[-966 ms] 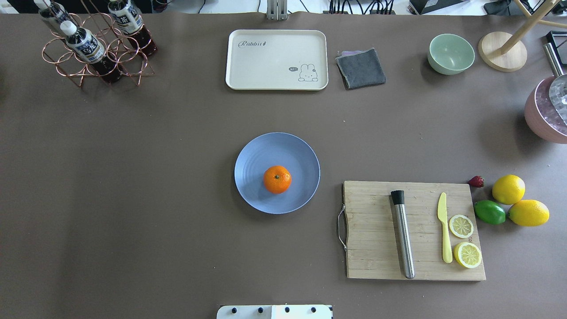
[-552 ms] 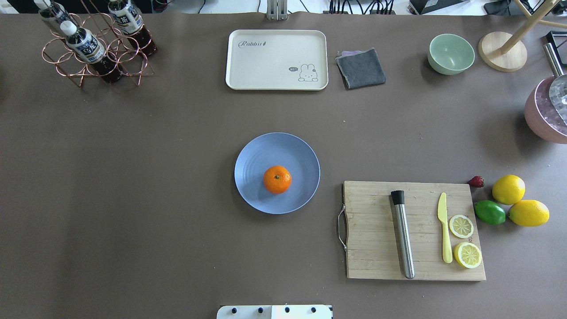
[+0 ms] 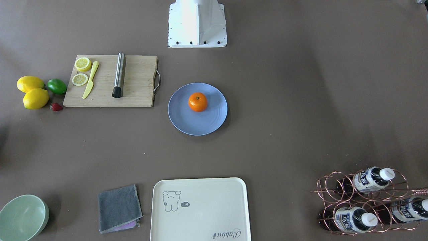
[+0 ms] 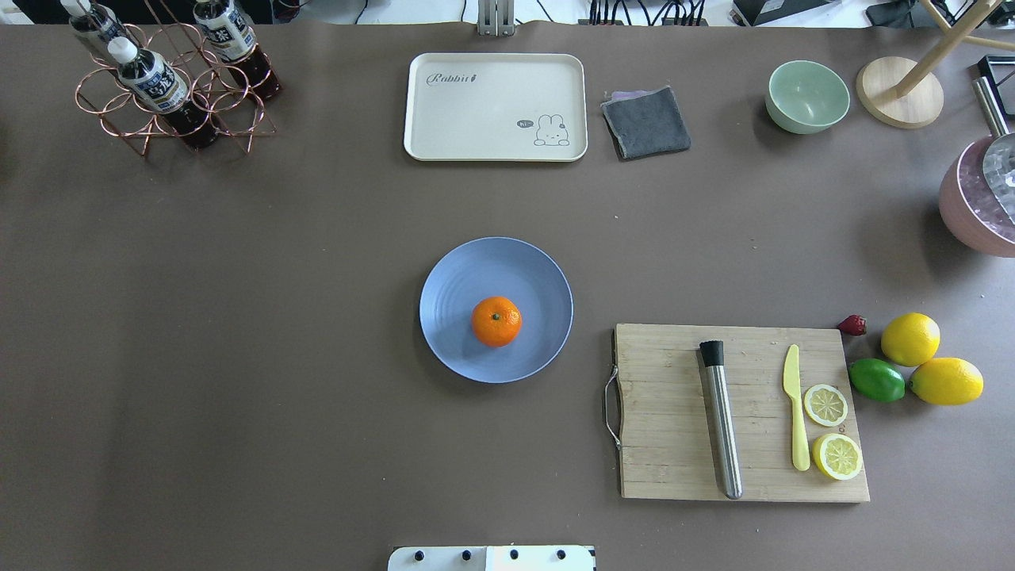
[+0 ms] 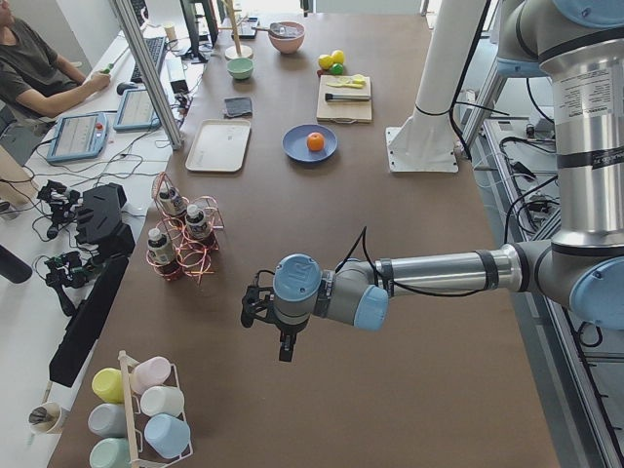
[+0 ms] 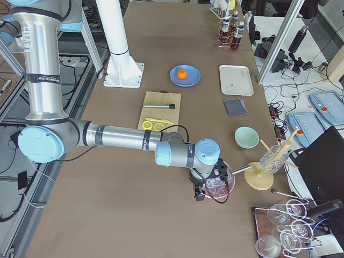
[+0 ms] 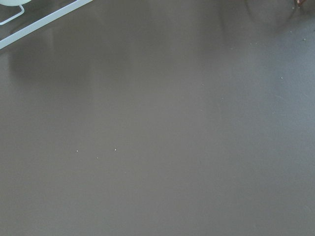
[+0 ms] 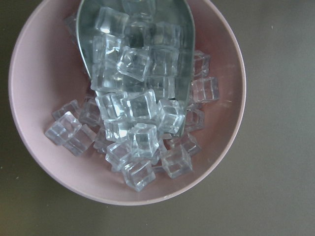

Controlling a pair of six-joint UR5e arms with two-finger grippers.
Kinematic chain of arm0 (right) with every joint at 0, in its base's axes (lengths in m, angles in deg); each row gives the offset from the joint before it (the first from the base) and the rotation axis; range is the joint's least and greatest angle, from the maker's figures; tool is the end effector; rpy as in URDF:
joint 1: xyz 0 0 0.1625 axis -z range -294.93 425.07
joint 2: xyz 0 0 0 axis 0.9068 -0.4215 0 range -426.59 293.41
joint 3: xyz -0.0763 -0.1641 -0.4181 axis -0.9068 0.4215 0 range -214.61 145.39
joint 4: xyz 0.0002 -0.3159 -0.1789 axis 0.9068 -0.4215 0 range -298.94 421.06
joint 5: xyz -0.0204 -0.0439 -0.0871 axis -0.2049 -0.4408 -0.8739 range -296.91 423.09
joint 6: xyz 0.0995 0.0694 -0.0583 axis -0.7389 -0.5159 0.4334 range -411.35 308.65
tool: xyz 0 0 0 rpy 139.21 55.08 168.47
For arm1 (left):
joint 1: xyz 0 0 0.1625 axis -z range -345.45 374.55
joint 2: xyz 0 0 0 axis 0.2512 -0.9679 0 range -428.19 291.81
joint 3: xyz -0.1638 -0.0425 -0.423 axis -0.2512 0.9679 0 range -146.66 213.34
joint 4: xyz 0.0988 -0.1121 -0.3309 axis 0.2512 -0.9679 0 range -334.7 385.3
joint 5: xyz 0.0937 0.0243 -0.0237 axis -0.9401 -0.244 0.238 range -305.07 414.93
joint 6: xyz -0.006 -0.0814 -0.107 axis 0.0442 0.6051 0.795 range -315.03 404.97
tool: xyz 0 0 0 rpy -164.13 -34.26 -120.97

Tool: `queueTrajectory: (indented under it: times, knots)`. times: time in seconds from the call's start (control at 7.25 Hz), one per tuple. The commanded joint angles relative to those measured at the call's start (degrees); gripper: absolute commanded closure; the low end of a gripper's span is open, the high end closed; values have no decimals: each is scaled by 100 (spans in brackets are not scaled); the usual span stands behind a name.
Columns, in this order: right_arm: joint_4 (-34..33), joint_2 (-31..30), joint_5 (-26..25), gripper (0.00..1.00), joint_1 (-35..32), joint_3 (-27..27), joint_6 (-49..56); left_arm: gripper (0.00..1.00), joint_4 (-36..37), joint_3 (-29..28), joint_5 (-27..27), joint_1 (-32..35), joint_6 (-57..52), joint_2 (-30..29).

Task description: Pick orange to plate

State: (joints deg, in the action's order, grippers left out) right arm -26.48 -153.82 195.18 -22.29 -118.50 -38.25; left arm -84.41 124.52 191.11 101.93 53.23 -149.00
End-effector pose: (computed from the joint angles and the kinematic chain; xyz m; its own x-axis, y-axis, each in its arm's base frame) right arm 0.0219 -0.4587 0.7385 0.7120 -0.2497 0.6562 0.2132 0.9674 0.1368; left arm -0.0190 -0.3793 0.7304 0.6844 0.0354 -0.7283 0.0541 0.9936 0.0992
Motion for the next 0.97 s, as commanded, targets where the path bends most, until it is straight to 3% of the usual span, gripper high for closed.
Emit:
queueTrajectory:
  times: [0.0,0.83]
  knots:
    - [0,31,-34,0,70,31,-10,3,407,-302,-212,16,26,-189]
    - [9,312,-79,0,448,329,-106,3,372,-348,102,-19,-27,-479]
